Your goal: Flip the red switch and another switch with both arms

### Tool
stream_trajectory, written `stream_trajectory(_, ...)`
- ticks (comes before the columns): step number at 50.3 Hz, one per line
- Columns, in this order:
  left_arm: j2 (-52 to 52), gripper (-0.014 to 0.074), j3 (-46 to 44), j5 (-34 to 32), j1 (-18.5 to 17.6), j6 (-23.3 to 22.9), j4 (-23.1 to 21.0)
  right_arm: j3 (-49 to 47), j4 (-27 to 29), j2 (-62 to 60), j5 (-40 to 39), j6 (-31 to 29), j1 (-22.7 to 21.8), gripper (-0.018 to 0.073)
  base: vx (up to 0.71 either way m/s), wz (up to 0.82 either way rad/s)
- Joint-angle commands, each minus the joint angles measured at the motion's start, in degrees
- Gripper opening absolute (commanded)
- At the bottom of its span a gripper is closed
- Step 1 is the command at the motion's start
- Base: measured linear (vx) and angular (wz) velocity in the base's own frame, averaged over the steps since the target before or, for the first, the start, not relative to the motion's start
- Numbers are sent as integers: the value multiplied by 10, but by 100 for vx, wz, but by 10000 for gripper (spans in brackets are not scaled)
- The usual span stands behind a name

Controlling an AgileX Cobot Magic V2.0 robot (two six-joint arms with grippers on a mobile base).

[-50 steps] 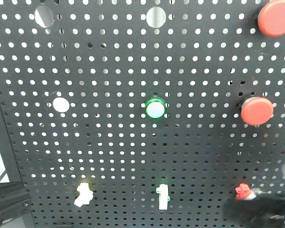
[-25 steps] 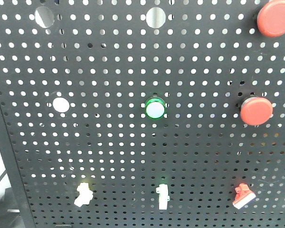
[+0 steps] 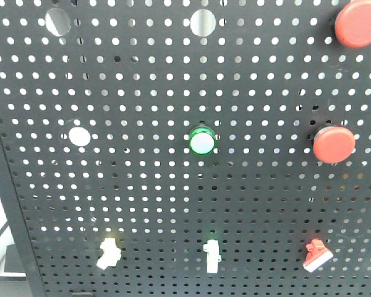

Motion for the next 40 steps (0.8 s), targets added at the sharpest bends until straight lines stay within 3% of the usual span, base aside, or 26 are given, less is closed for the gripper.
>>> stream_trajectory(1, 4, 3, -15, -15, 1, -7, -24, -17, -8, 8, -28, 8, -3, -6, 0, 0)
stream_trajectory(22, 3, 3, -15, -10, 1, -7, -21, -17, -8, 8, -27, 8, -2, -6, 0, 0)
stream_trajectory(24, -4, 3, -15, -11, 1, -7, 2, -17, -8, 8, -27, 8, -2, -6, 0, 0)
stream_trajectory(27, -20, 3, -12, -21, 6, -17, 78, -17, -8, 8, -27, 8, -2, -6, 0, 0)
stream_trajectory(32, -67, 3, 13, -42, 21, -125, 199, -17, -8, 8, -27, 8, -2, -6, 0, 0)
stream_trajectory(36, -117, 3, 59, -67, 37, -284, 327, -17, -8, 8, -27, 8, -2, -6, 0, 0)
stream_trajectory(40, -163, 3, 107, -87, 43, -414, 421, -17, -8, 8, -27, 8, -2, -6, 0, 0)
